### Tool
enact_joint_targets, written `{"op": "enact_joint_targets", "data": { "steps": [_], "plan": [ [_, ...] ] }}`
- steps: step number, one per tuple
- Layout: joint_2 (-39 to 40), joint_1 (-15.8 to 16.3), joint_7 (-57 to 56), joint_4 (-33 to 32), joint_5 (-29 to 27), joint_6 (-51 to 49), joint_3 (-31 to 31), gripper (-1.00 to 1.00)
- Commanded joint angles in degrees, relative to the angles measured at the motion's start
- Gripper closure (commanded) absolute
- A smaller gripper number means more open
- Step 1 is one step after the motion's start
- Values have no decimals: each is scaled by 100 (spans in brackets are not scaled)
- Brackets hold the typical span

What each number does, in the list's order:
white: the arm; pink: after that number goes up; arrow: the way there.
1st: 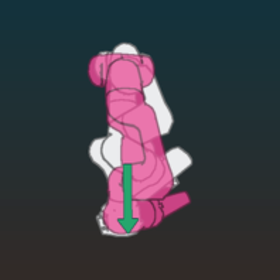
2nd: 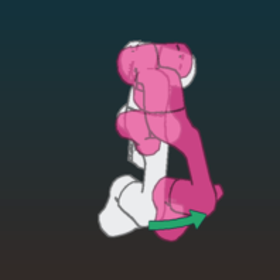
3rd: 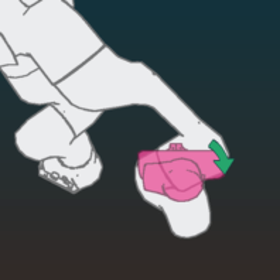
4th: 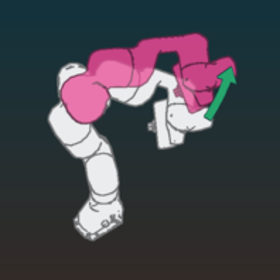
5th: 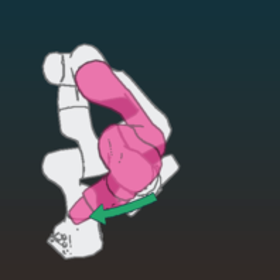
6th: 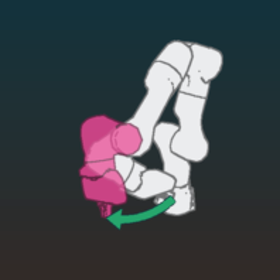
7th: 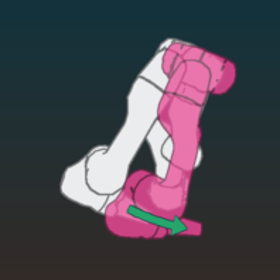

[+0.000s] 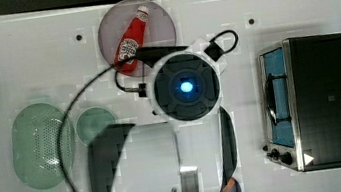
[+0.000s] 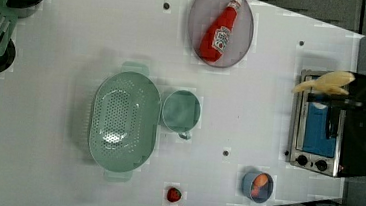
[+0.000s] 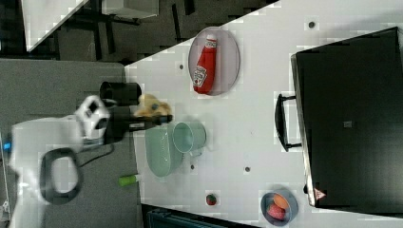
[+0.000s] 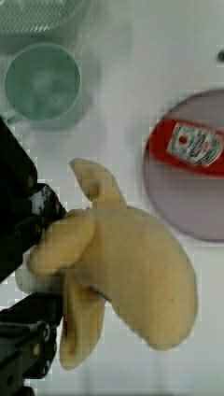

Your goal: Pick Banana and place it in mug.

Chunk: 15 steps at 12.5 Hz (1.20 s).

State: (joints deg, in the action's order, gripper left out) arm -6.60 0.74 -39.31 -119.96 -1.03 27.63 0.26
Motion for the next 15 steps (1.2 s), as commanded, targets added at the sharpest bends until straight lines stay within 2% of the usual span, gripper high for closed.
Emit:
{"op": "enact_joint_targets", "data": {
  "steps": [1, 4, 9, 15],
  "plan": [
    [-211, 183, 873, 106, 69, -625, 460, 30],
    [-188, 287, 2520, 158, 33, -756, 1264, 30],
    [240, 354, 4101, -18, -63, -646, 2150, 30],
    [1013, 355, 4350, -843, -87, 1213, 2326, 30]
  ]
}}
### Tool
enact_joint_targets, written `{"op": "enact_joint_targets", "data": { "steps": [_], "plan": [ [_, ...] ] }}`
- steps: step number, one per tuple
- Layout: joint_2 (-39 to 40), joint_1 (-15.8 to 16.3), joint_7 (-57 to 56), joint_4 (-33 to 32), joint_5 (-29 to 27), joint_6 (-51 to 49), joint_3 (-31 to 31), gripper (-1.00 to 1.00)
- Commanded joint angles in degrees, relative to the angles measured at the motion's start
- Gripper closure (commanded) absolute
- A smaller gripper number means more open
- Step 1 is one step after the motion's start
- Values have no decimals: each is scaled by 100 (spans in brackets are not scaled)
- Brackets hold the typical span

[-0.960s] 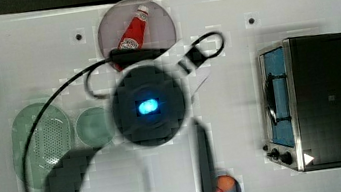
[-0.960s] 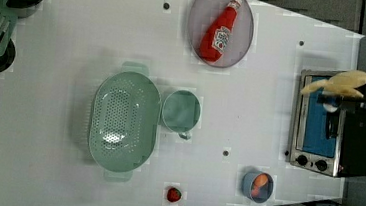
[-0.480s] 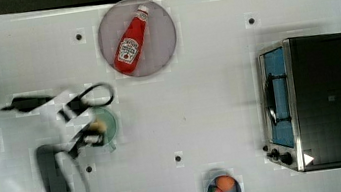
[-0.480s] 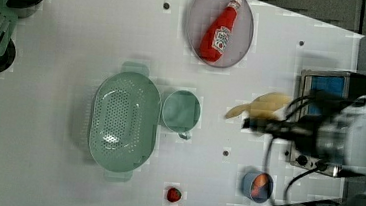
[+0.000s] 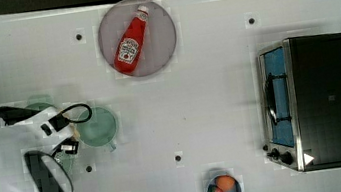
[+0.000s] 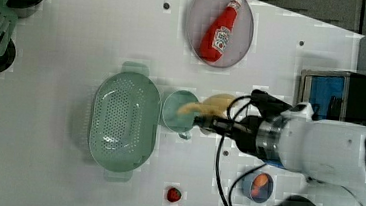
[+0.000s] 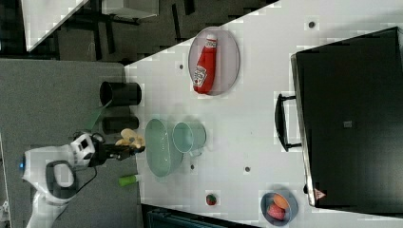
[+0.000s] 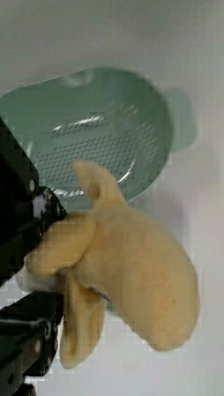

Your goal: Pick Banana and place it in mug.

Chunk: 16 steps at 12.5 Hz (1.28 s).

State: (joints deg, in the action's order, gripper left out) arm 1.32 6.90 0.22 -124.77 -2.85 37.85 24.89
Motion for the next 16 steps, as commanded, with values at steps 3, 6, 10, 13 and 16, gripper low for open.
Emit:
{"op": "enact_joint_targets", "data": {
  "steps": [3, 6, 10, 13, 16],
  "plan": [
    [424, -270, 397, -530, 96, 524, -153, 30],
    [509, -268, 397, -654, 96, 751, -141, -22],
    [441, -277, 397, -604, 96, 962, -154, -100],
    [169, -346, 526, -369, 95, 871, -361, -100],
    [-364, -426, 520, 159, 97, -10, -883, -100]
  ]
}}
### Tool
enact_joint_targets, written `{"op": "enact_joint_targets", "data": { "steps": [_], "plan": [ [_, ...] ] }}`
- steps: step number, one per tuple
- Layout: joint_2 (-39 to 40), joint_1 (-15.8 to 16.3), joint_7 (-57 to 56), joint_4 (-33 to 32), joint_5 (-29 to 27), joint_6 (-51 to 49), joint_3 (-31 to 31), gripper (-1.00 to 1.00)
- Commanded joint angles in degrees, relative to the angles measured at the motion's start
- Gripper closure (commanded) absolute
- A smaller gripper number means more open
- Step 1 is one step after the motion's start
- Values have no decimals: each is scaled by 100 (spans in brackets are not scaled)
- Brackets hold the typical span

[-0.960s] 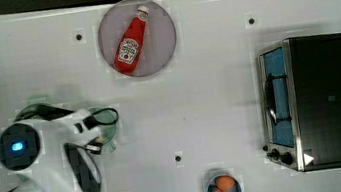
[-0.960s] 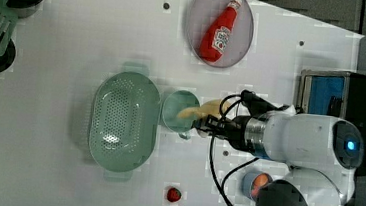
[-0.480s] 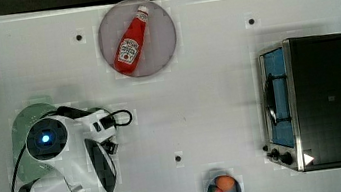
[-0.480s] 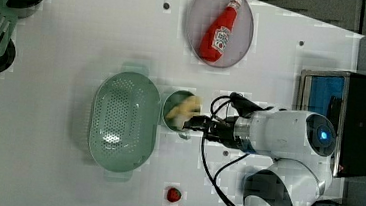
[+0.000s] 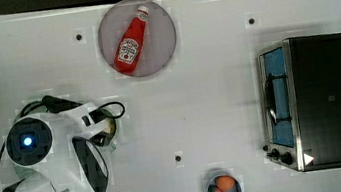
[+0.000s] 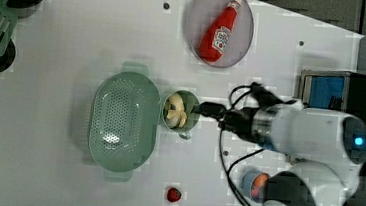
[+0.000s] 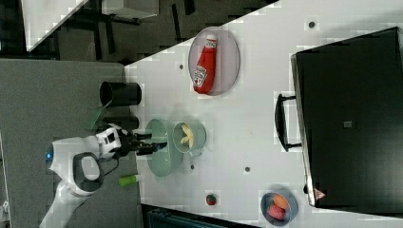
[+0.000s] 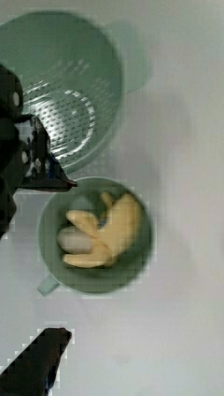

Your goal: Pick Banana and place it in mug.

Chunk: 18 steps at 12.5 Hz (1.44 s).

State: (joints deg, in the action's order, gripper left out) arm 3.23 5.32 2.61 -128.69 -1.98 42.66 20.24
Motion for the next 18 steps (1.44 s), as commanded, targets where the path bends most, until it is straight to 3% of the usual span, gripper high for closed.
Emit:
{"op": "enact_joint_targets", "data": {
  "steps": [1, 5, 10, 18],
  "plan": [
    [-729, -296, 262, 799, 11, -953, -634, -100],
    [-1158, -379, 237, 1909, 94, -2908, -1672, -100],
    [-1184, -385, 236, 2825, 281, -4172, -2415, -100],
    [-1097, -384, 236, 2838, 280, -3997, -2500, -100]
  ]
}}
